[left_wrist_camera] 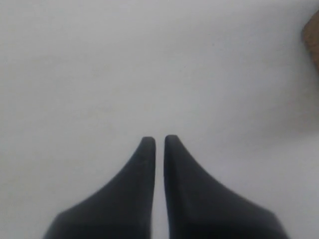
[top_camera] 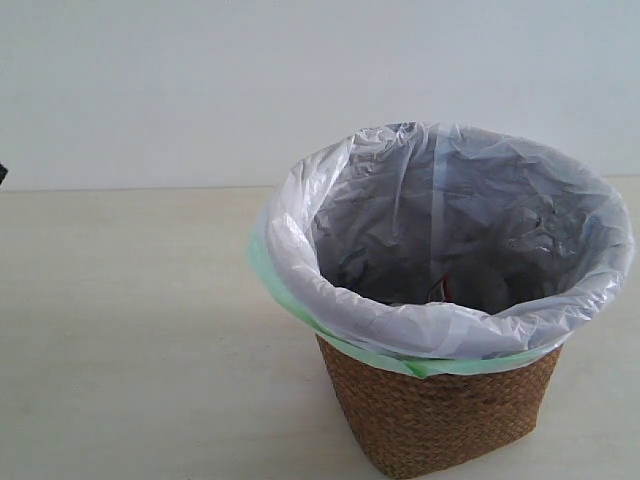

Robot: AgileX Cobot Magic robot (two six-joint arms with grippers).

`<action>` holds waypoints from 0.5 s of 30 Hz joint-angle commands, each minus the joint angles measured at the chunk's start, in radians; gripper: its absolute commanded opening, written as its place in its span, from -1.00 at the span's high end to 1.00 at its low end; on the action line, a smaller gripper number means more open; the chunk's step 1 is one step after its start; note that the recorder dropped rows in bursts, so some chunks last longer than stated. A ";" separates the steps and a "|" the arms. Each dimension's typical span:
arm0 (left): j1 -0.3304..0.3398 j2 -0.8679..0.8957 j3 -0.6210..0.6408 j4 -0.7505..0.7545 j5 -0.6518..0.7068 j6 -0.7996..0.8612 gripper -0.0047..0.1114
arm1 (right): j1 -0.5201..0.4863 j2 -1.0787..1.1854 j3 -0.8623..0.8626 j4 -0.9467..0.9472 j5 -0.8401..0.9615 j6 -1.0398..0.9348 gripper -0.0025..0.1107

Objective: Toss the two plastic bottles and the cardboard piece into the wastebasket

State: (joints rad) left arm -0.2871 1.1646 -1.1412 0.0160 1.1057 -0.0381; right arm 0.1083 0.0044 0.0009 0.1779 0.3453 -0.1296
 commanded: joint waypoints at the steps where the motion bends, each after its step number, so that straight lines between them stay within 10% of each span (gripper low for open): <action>1: -0.005 -0.156 0.143 -0.098 -0.156 -0.023 0.85 | -0.006 -0.004 -0.001 -0.007 -0.004 -0.004 0.96; 15: -0.003 -0.383 0.212 -0.107 -0.175 -0.023 0.85 | -0.006 -0.004 -0.001 -0.007 -0.004 -0.004 0.96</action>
State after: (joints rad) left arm -0.2888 0.8039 -0.9344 -0.0823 0.9377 -0.0510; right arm 0.1083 0.0044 0.0009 0.1779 0.3453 -0.1296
